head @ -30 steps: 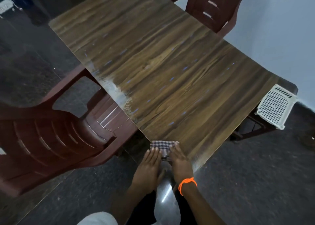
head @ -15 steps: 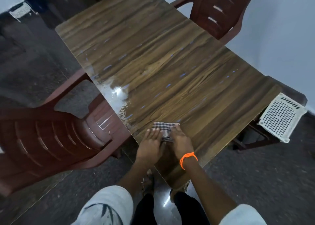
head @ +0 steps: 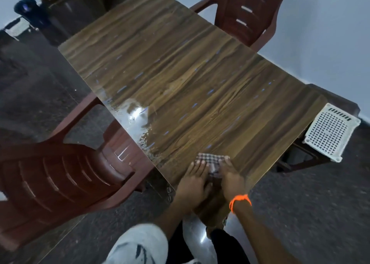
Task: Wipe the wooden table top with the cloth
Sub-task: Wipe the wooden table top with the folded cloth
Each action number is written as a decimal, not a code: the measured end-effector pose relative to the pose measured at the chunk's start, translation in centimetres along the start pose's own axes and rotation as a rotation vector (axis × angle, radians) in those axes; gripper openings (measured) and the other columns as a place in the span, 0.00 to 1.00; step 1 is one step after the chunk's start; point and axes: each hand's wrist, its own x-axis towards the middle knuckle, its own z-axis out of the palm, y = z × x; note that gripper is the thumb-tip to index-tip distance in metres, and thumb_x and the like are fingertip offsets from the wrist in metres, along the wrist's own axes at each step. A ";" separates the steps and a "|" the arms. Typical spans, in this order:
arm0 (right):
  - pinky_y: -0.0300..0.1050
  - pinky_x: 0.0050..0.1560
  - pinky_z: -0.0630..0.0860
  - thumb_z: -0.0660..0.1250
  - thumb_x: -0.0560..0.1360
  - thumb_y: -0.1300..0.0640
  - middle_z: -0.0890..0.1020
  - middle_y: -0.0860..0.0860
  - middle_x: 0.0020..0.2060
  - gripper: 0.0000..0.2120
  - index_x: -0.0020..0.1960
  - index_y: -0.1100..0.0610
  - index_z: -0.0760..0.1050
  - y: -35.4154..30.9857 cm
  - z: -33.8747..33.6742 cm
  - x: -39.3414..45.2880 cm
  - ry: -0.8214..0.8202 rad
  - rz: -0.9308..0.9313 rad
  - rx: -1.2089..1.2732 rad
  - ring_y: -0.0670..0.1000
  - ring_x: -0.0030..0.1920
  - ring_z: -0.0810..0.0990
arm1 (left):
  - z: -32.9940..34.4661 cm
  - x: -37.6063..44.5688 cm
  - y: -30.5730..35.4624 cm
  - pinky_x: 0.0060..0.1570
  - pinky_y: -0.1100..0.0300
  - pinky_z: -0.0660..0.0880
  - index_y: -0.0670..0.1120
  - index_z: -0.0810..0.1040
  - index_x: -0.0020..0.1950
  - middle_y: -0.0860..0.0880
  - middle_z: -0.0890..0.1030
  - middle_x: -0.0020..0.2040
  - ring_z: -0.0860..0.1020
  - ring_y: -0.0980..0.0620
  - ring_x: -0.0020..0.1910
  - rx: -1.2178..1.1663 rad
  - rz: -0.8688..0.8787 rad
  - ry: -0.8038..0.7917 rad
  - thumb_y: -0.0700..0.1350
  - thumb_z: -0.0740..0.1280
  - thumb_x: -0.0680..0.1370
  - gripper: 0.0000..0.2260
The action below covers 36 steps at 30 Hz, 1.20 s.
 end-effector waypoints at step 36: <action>0.32 0.67 0.62 0.68 0.64 0.77 0.74 0.59 0.66 0.30 0.64 0.61 0.75 -2.8 2.0 2.0 0.171 0.155 0.082 0.57 0.66 0.72 | -3.9 3.0 -6.3 0.76 0.48 0.55 0.37 0.73 0.74 0.39 0.73 0.74 0.68 0.41 0.76 0.028 0.281 -0.002 0.54 0.59 0.81 0.27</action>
